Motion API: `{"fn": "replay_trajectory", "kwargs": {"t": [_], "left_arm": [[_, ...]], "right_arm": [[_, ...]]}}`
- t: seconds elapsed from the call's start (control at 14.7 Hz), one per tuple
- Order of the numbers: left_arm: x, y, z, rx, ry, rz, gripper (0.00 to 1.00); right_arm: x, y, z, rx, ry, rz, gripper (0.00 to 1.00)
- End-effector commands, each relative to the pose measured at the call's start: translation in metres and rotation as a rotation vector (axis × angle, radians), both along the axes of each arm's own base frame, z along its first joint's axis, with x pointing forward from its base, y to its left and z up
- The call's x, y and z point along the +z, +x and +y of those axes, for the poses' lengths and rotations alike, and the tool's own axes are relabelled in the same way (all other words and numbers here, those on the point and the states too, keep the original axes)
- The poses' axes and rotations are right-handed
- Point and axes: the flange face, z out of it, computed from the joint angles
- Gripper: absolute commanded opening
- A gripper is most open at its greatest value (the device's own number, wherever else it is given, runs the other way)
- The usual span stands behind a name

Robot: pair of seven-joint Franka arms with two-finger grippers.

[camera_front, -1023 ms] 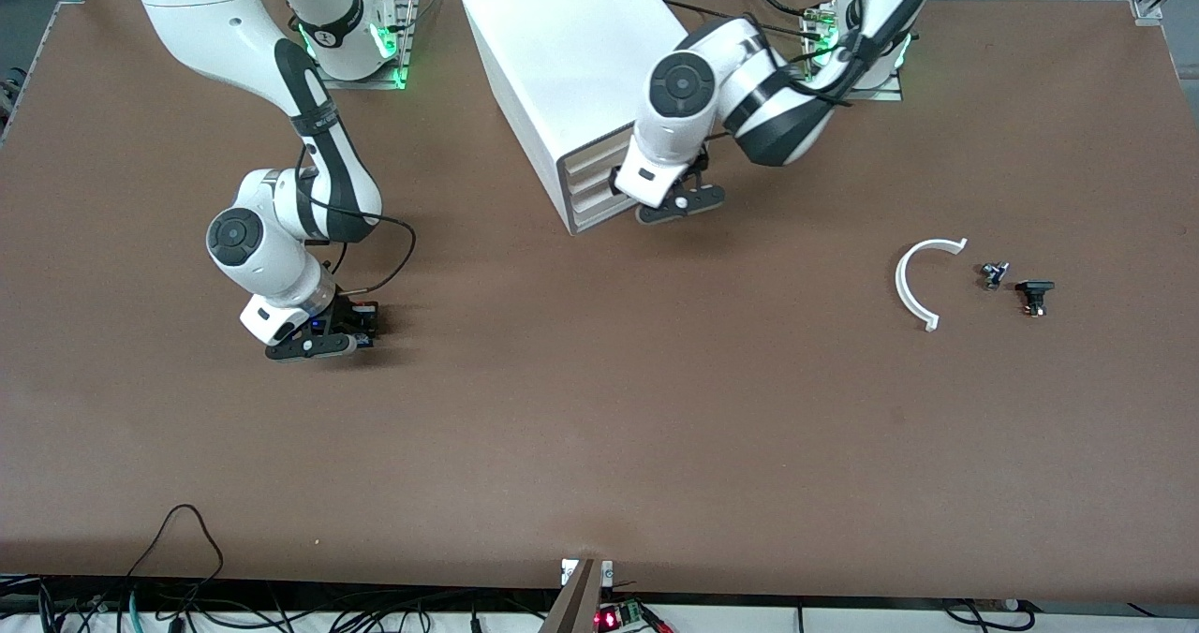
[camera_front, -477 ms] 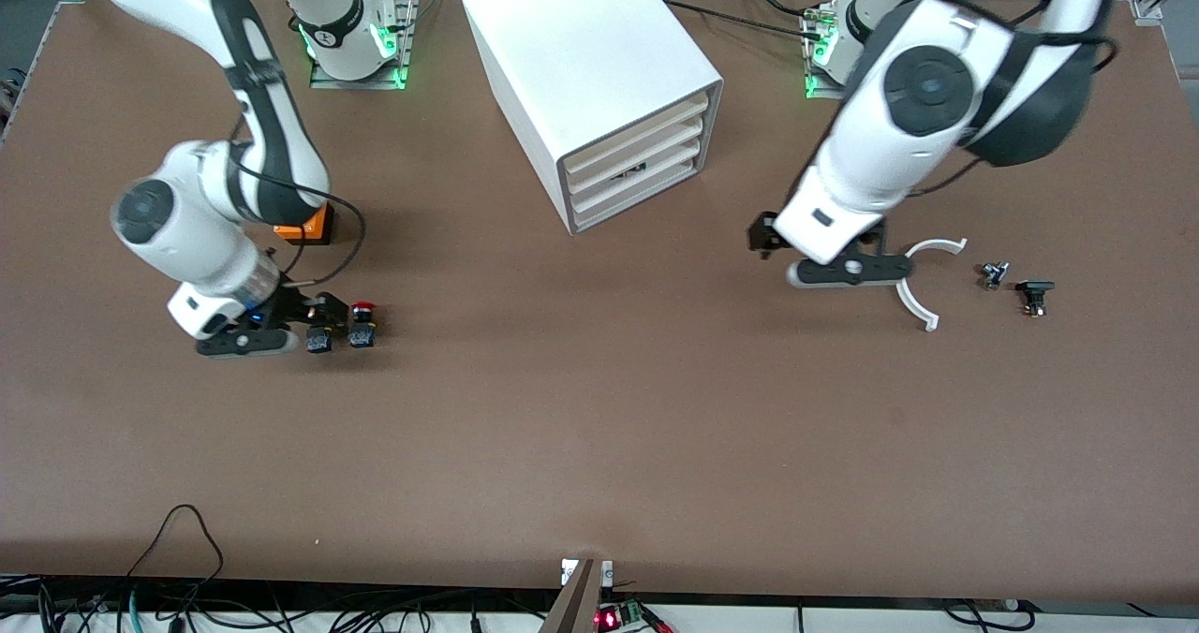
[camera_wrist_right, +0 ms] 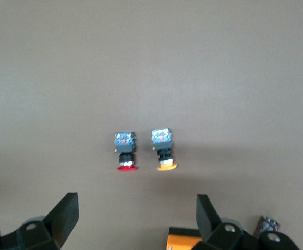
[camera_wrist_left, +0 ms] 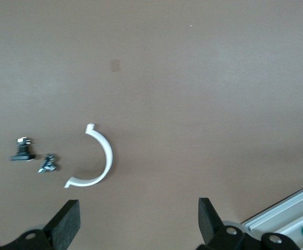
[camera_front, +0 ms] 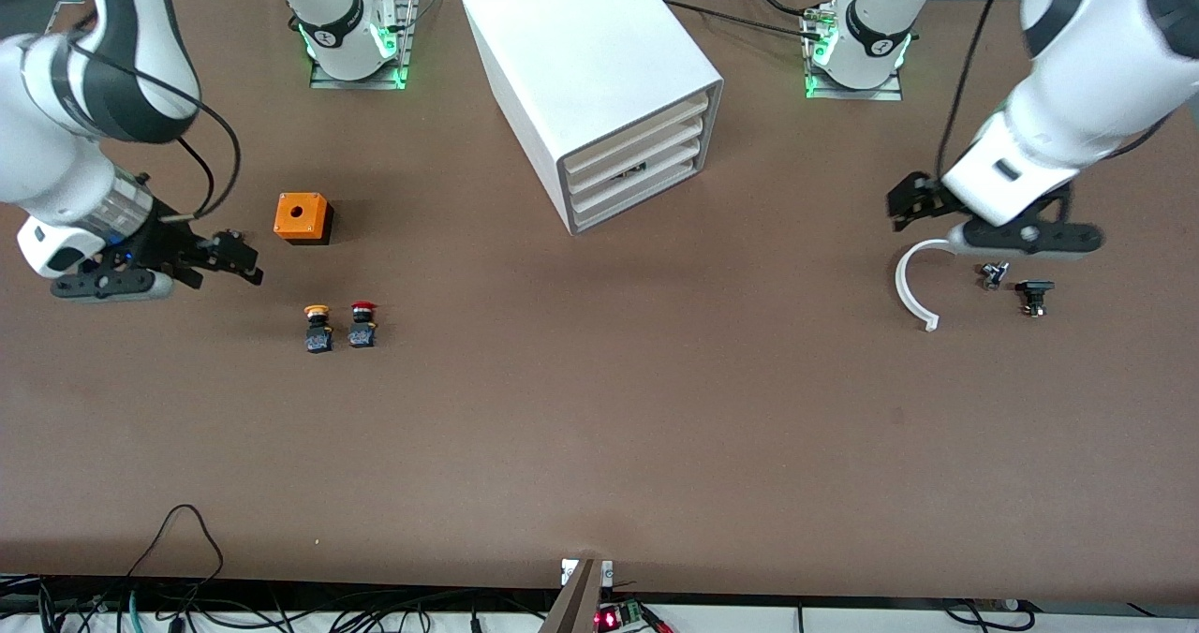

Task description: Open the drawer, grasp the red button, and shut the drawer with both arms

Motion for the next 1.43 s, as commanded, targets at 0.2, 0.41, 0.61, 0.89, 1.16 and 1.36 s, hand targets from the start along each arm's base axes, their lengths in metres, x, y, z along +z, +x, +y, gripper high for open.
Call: {"fn": "replay_trajectory", "kwargs": {"t": [0.2, 0.41, 0.61, 0.89, 1.16, 1.36], "left_arm": [[0.02, -0.016, 0.024, 0.011, -0.009, 0.003, 0.99], [0.02, -0.018, 0.026, 0.012, -0.006, 0.019, 1.0], [0.021, -0.019, 0.025, 0.012, -0.007, 0.023, 1.0], [0.021, -0.021, 0.026, 0.012, -0.005, 0.035, 1.0], [0.023, -0.023, 0.026, 0.012, -0.004, 0.038, 1.0], [0.023, -0.023, 0.026, 0.012, -0.003, 0.037, 1.0]], "right_arm": [[0.09, -0.011, 0.01, 0.029, -0.015, 0.039, 1.0], [0.133, -0.015, 0.013, 0.01, -0.034, 0.072, 1.0], [0.161, -0.027, -0.007, -0.106, -0.007, 0.081, 1.0], [0.181, -0.042, 0.043, -0.146, -0.067, 0.099, 1.0], [0.193, -0.052, 0.061, -0.135, -0.111, 0.077, 1.0], [0.192, -0.054, 0.067, -0.121, -0.129, 0.08, 1.0]]}}
